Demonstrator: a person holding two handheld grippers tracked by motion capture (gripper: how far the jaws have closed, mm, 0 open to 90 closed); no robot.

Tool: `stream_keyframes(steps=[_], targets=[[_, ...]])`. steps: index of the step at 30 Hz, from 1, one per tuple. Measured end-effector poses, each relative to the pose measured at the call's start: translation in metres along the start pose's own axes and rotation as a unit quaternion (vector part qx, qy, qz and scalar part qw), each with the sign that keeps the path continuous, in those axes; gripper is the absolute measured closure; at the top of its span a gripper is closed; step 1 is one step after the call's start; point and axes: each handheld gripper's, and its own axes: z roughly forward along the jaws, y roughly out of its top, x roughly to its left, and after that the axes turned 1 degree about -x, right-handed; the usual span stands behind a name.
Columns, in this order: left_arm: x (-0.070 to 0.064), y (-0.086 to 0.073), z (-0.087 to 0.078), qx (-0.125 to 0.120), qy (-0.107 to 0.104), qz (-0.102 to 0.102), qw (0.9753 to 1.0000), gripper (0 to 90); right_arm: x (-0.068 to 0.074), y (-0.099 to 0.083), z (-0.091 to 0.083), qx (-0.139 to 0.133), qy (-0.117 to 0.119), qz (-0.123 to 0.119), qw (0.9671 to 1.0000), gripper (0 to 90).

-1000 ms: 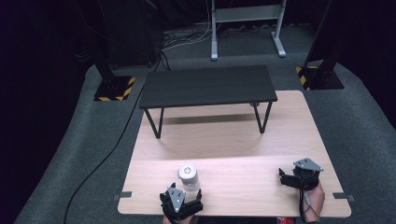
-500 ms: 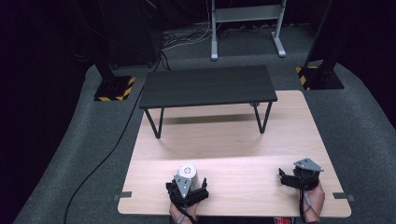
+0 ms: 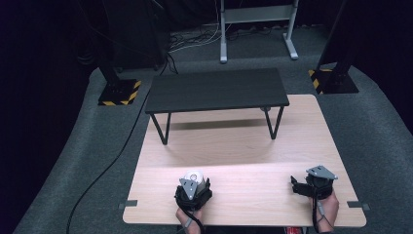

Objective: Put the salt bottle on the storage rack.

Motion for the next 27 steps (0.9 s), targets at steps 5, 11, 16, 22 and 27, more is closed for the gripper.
stream_keyframes(steps=[5, 11, 16, 22, 27], targets=[[0.004, -0.001, -0.003, -0.004, -0.011, 0.0, 0.9999, 29.1, 0.0, 0.0, 0.0, 0.0, 0.0, 0.001, 1.0, 5.6], [0.01, -0.001, -0.007, -0.003, -0.014, -0.002, 0.9999, 29.0, -0.001, -0.001, 0.0, -0.001, 0.001, 0.002, 1.0, 5.6], [0.015, 0.0, -0.012, -0.006, -0.014, -0.004, 0.9999, 29.0, -0.003, -0.002, -0.001, -0.005, 0.007, 0.002, 1.0, 3.8], [0.02, 0.001, -0.016, -0.003, -0.016, -0.004, 0.9999, 29.0, -0.008, -0.005, -0.002, -0.014, 0.017, 0.012, 0.9997, 0.3], [0.022, 0.003, -0.018, -0.004, -0.018, -0.002, 0.9998, 29.0, -0.011, -0.008, -0.003, -0.024, 0.025, 0.018, 0.9992, 0.0]])
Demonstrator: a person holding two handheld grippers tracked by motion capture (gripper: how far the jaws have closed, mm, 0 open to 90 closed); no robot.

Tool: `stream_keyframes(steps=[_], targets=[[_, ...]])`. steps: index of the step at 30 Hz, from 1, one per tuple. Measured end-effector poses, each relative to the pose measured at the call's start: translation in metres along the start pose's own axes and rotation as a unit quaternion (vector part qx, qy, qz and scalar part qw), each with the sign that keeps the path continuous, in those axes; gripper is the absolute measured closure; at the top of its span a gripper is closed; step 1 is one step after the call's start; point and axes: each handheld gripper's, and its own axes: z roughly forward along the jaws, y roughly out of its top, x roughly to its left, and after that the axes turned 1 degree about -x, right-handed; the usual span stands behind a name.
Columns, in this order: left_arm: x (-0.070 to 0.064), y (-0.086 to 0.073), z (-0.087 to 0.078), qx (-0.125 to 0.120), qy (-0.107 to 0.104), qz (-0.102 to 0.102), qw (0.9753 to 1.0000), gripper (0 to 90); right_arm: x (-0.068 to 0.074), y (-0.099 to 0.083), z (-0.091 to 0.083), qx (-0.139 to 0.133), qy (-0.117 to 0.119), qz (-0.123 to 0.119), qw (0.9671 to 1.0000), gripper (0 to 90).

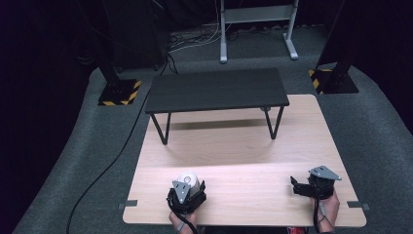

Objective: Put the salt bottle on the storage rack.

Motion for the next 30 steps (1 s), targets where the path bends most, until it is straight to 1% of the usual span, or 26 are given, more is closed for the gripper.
stream_keyframes(steps=[5, 15, 17, 21, 30], targets=[[0.003, 0.003, -0.002, 0.001, -0.004, 0.001, 1.0, 29.0, -0.003, -0.003, -0.001, -0.008, 0.005, 0.004, 0.9999, 0.0], [0.008, 0.011, -0.006, -0.003, -0.007, 0.005, 1.0, 29.0, 0.002, 0.003, 0.002, 0.008, -0.002, -0.007, 0.9999, 0.0], [0.01, 0.014, -0.006, -0.001, -0.01, 0.009, 0.9999, 29.0, 0.002, 0.003, 0.002, 0.008, -0.003, -0.007, 0.9999, 0.0], [0.012, 0.019, -0.006, -0.004, -0.013, 0.012, 0.9998, 29.0, 0.003, 0.003, 0.002, 0.009, -0.005, -0.007, 0.9999, 0.0], [0.015, 0.028, -0.004, -0.002, -0.019, 0.016, 0.9997, 29.0, 0.003, 0.004, 0.002, 0.011, -0.005, -0.008, 0.9999, 0.3]])
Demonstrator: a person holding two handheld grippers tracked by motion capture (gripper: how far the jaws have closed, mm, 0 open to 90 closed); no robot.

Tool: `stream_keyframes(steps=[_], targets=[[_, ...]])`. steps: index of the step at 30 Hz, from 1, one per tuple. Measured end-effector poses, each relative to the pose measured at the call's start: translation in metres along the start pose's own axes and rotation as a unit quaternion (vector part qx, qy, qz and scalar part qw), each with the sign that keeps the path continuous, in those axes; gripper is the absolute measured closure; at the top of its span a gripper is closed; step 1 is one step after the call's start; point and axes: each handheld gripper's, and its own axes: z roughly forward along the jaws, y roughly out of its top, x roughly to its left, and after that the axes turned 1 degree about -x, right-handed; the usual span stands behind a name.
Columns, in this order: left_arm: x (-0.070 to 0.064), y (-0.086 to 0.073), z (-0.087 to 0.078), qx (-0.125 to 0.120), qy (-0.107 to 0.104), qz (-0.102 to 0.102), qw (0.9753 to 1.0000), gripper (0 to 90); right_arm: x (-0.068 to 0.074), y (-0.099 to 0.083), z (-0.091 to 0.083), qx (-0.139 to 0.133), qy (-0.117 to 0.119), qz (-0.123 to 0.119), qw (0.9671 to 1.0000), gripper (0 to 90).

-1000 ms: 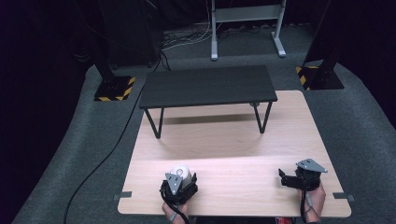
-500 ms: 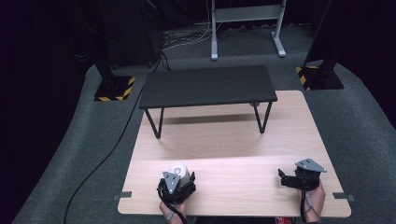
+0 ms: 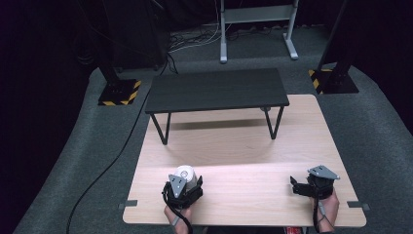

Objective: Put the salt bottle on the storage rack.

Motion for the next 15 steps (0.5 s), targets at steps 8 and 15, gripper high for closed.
stream_keyframes(steps=[8, 15], targets=[[0.004, 0.013, 0.0, -0.004, -0.007, 0.004, 1.0, 29.0, 0.0, 0.0, 0.0, 0.001, 0.001, 0.0, 1.0, 0.4], [0.006, 0.025, 0.001, -0.009, -0.01, 0.011, 0.9999, 29.0, -0.001, 0.0, 0.0, 0.0, 0.002, 0.006, 1.0, 0.6]])
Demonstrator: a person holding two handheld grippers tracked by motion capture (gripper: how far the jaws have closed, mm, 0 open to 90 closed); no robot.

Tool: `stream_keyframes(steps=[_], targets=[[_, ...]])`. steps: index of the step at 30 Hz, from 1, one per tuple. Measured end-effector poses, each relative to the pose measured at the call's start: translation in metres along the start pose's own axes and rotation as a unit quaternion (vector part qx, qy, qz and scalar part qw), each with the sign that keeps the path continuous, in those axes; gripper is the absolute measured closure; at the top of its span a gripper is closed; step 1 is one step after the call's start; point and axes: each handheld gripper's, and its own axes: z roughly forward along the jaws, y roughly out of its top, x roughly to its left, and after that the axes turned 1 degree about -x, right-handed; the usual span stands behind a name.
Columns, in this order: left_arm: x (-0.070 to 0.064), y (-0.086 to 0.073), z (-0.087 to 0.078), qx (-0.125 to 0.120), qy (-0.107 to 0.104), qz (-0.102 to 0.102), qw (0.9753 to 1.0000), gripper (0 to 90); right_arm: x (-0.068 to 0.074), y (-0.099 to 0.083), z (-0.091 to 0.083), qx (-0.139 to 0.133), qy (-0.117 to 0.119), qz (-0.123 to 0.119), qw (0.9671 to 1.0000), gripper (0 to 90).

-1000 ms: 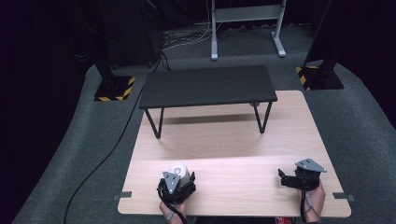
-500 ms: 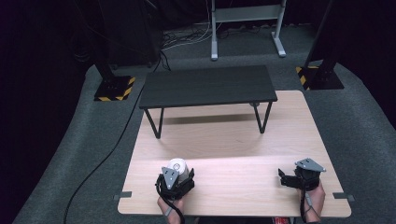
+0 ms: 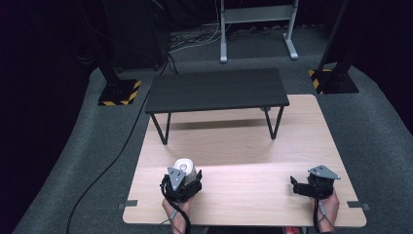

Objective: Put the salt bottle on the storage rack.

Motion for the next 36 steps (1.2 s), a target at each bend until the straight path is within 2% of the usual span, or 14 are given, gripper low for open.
stream_keyframes(steps=[19, 24, 25, 36], targets=[[0.009, 0.031, 0.009, -0.003, -0.017, 0.015, 0.9997, 29.1, 0.0, 0.002, 0.001, 0.005, -0.001, -0.002, 1.0, 1.2], [0.014, 0.04, 0.015, 0.002, -0.029, 0.013, 0.9995, 29.1, 0.001, 0.002, 0.001, 0.004, -0.002, 0.0, 1.0, 1.3], [0.016, 0.044, 0.016, 0.0, -0.038, 0.009, 0.9992, 29.0, 0.001, 0.002, 0.001, 0.005, -0.002, 0.0, 1.0, 1.3], [0.019, 0.061, 0.022, -0.002, -0.049, 0.018, 0.9986, 29.0, 0.001, 0.002, 0.001, 0.006, -0.003, -0.002, 1.0, 1.3]])
